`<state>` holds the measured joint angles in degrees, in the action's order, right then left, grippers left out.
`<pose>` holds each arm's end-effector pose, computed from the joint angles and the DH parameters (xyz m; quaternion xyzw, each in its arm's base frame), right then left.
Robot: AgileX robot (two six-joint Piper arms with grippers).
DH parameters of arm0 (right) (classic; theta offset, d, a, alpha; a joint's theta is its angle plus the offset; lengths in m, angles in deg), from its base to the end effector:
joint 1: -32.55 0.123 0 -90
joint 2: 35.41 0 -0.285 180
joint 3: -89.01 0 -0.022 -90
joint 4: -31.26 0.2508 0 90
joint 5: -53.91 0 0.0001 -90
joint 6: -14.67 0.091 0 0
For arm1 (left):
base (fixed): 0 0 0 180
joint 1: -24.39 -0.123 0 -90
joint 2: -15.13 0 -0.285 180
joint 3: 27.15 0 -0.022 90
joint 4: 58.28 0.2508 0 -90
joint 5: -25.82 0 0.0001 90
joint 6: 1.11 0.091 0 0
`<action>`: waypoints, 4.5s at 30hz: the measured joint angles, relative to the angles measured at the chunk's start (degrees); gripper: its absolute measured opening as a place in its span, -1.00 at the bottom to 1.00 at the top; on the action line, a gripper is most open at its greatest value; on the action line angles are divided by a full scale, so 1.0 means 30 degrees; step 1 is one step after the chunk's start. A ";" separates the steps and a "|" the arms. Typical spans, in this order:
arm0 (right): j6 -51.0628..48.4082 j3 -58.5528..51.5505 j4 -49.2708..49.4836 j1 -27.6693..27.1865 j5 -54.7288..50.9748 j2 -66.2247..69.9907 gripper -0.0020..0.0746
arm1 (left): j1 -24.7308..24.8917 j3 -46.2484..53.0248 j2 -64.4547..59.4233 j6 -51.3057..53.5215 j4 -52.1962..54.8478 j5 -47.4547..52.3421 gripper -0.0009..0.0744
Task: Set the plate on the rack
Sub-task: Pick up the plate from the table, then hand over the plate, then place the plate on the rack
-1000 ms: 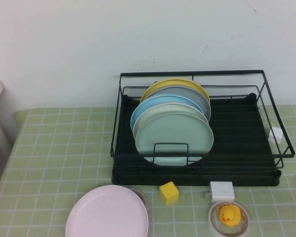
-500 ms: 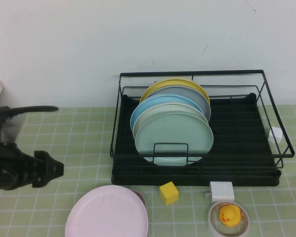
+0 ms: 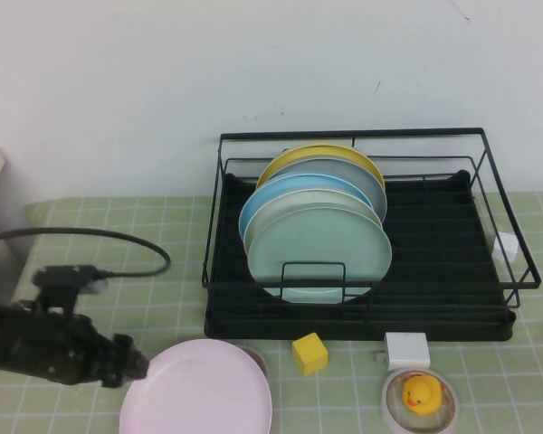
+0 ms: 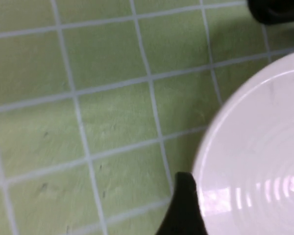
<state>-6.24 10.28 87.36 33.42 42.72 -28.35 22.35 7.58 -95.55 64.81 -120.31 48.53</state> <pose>0.0552 0.0156 0.1951 0.1550 0.7028 0.2666 0.6411 0.2961 -0.0206 0.1172 0.0672 0.9626 -0.1553 0.2116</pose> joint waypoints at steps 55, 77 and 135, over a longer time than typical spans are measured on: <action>-0.8209 0.9550 0.2941 0.0000 -0.8957 1.2659 0.00 | 0.0848 0.1481 1.2411 0.9988 -1.0979 0.6584 -0.96; -1.7490 1.9180 0.9458 0.5973 -1.4824 2.6408 0.19 | 0.0848 0.3270 1.4969 0.9670 -1.1216 0.7358 -0.96; -2.9326 3.0499 0.2080 0.4364 -1.2413 4.0358 -0.55 | 0.0848 0.3270 1.9853 -0.2880 0.1196 0.7934 -0.98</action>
<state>-94.22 101.78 93.60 46.51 5.48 92.73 24.90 17.39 -35.99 56.17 -116.73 72.33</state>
